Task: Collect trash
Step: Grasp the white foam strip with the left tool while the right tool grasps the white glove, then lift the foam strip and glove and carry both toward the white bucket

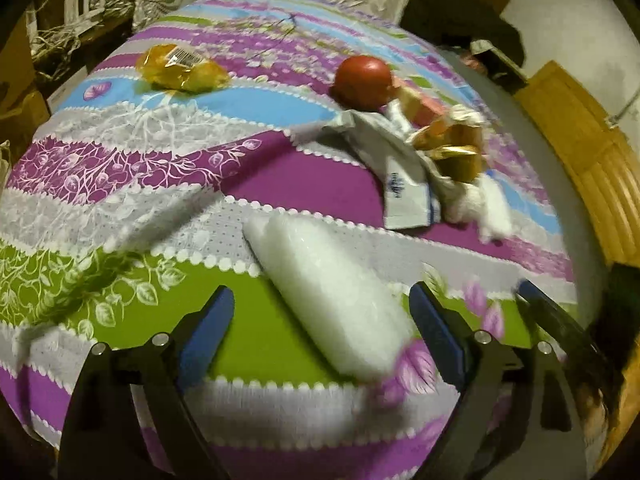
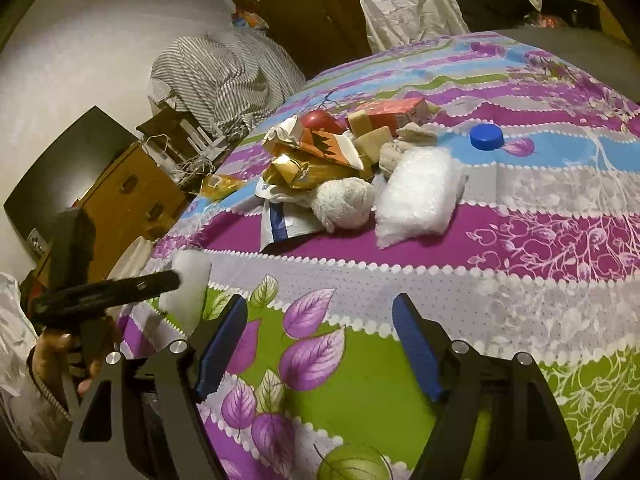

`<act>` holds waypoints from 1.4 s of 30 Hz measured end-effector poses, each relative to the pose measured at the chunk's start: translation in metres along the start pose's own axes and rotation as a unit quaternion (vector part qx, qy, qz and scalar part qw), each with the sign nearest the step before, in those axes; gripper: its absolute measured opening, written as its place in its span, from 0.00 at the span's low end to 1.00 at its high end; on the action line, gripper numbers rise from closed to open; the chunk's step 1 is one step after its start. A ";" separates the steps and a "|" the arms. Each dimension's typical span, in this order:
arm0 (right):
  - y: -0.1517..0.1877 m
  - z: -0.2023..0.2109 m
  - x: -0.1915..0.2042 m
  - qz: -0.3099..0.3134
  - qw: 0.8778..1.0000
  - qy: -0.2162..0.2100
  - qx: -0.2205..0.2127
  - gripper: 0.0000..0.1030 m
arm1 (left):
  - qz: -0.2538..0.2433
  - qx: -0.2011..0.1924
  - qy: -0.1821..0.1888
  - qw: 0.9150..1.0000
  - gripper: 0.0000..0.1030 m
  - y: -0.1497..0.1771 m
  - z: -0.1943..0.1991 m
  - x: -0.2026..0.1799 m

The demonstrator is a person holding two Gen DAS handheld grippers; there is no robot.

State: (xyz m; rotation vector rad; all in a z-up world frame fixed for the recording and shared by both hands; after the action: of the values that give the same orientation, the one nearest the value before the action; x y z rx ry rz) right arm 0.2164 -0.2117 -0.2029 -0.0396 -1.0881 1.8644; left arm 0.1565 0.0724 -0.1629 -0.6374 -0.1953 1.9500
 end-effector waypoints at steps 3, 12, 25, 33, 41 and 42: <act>0.001 -0.001 0.002 0.009 1.000 0.005 -0.002 0.74 | -0.011 -0.015 -0.030 0.999 0.83 -0.005 -0.008 -0.005; -0.037 -0.029 0.026 0.112 0.993 0.039 0.003 0.58 | -0.044 -0.007 -0.013 0.999 0.50 0.002 -0.004 0.001; -0.081 -0.111 0.009 0.197 0.969 0.130 0.074 0.60 | -0.036 -0.004 0.008 0.999 0.56 0.008 -0.008 0.007; -0.074 -0.076 0.015 0.166 0.975 0.146 0.017 0.38 | -0.033 -0.038 0.028 0.998 0.34 0.014 0.006 0.005; -0.043 -0.002 0.049 0.114 0.979 0.150 -0.070 0.38 | -0.074 -0.138 0.015 0.988 0.33 0.009 0.053 -0.017; -0.042 0.006 0.054 0.110 0.979 0.152 -0.081 0.38 | -0.080 -0.149 0.014 0.985 0.33 0.009 0.059 -0.021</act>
State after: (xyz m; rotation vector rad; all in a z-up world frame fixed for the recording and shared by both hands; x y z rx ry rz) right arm 0.2135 -0.1699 -0.1490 -0.5426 -1.0481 1.8808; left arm 0.1260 0.0579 -0.1098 -0.8182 -0.5128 1.7701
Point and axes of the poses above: each gripper's, at about its wrist camera, not at the fingertips, and z roughly against the way its jaws point, x to its left, y to its underside, the point moved 4 cm from there along -z, roughly the way its jaws point, and after that the axes turned 10 degrees about z, right-handed, at the moved point
